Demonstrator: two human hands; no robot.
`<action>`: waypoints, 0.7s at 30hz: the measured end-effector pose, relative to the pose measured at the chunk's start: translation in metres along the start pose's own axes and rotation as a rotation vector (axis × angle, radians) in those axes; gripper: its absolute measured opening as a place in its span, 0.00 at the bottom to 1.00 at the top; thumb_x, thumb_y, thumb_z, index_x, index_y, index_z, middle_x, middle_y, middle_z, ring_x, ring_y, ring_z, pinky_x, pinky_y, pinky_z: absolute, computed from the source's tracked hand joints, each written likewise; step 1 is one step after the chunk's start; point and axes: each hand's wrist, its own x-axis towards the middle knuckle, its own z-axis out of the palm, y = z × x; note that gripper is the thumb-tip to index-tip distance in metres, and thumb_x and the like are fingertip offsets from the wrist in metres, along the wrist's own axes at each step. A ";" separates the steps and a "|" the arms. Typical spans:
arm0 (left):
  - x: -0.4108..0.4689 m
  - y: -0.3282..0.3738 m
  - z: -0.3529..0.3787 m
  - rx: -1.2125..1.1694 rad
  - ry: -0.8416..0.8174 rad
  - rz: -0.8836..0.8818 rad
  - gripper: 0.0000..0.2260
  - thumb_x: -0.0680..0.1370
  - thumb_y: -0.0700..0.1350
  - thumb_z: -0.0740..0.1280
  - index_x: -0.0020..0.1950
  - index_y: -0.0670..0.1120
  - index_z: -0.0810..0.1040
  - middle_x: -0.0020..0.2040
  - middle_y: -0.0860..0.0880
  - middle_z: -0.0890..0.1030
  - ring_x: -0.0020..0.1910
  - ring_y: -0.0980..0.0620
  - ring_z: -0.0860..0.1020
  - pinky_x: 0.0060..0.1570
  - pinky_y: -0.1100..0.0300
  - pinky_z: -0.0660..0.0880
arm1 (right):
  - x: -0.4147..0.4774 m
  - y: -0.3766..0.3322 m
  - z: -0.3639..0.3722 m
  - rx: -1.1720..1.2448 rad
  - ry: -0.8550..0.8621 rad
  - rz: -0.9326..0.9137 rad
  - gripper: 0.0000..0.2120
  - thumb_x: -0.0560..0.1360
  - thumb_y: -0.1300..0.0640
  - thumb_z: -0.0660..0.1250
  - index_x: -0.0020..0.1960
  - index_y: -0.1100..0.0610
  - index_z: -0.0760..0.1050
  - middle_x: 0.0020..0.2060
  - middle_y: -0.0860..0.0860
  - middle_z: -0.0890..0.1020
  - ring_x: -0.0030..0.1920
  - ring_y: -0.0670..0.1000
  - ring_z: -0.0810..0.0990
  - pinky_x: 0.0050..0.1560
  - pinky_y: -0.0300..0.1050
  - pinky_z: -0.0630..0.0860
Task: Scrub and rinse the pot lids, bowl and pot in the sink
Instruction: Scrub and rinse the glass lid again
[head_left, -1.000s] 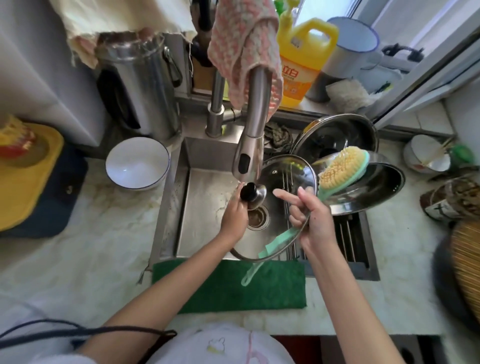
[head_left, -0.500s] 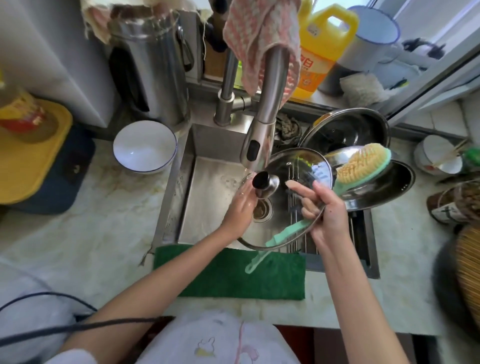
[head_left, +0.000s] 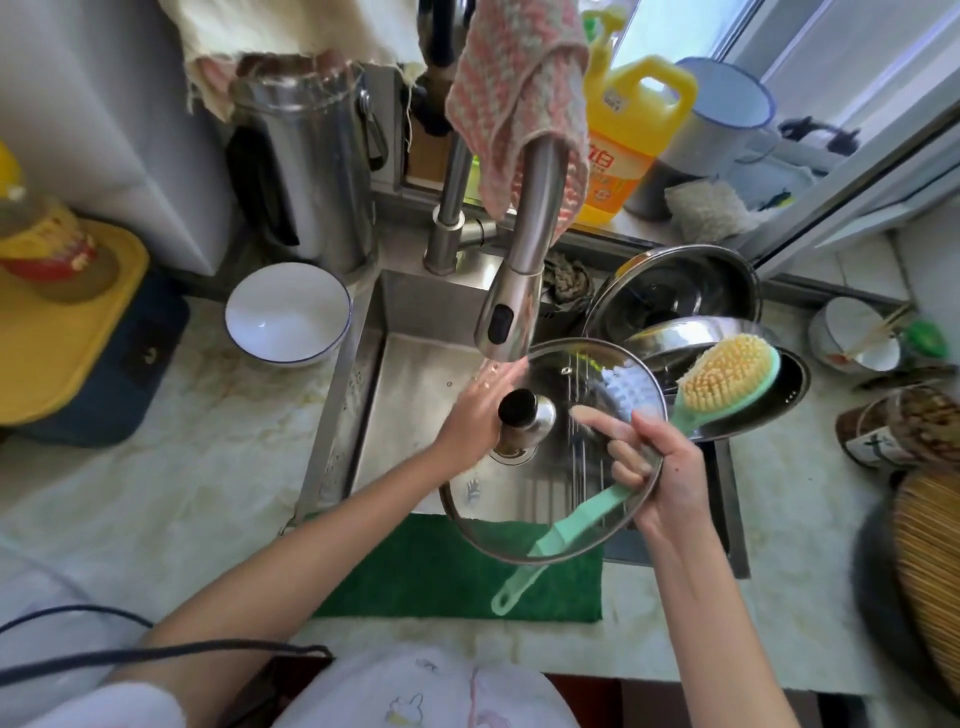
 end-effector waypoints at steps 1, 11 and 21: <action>-0.013 -0.005 0.007 -0.083 0.027 0.104 0.19 0.83 0.43 0.51 0.75 0.49 0.62 0.76 0.49 0.61 0.75 0.56 0.56 0.74 0.64 0.49 | 0.000 0.003 -0.004 -0.044 -0.007 -0.013 0.09 0.77 0.64 0.55 0.39 0.56 0.62 0.44 0.65 0.83 0.18 0.41 0.59 0.17 0.29 0.57; -0.005 -0.034 -0.026 -0.434 0.162 -0.667 0.15 0.82 0.51 0.52 0.45 0.46 0.74 0.44 0.46 0.78 0.45 0.48 0.78 0.49 0.57 0.73 | -0.002 0.024 0.010 -0.047 -0.087 -0.018 0.08 0.69 0.61 0.62 0.37 0.55 0.63 0.49 0.68 0.82 0.19 0.42 0.58 0.18 0.30 0.58; -0.086 -0.008 -0.079 -1.409 0.105 -0.676 0.17 0.70 0.39 0.70 0.58 0.44 0.77 0.55 0.40 0.82 0.49 0.44 0.83 0.46 0.52 0.81 | 0.028 0.055 -0.013 0.324 -0.186 0.106 0.25 0.53 0.59 0.80 0.35 0.54 0.63 0.42 0.64 0.83 0.17 0.42 0.60 0.16 0.31 0.57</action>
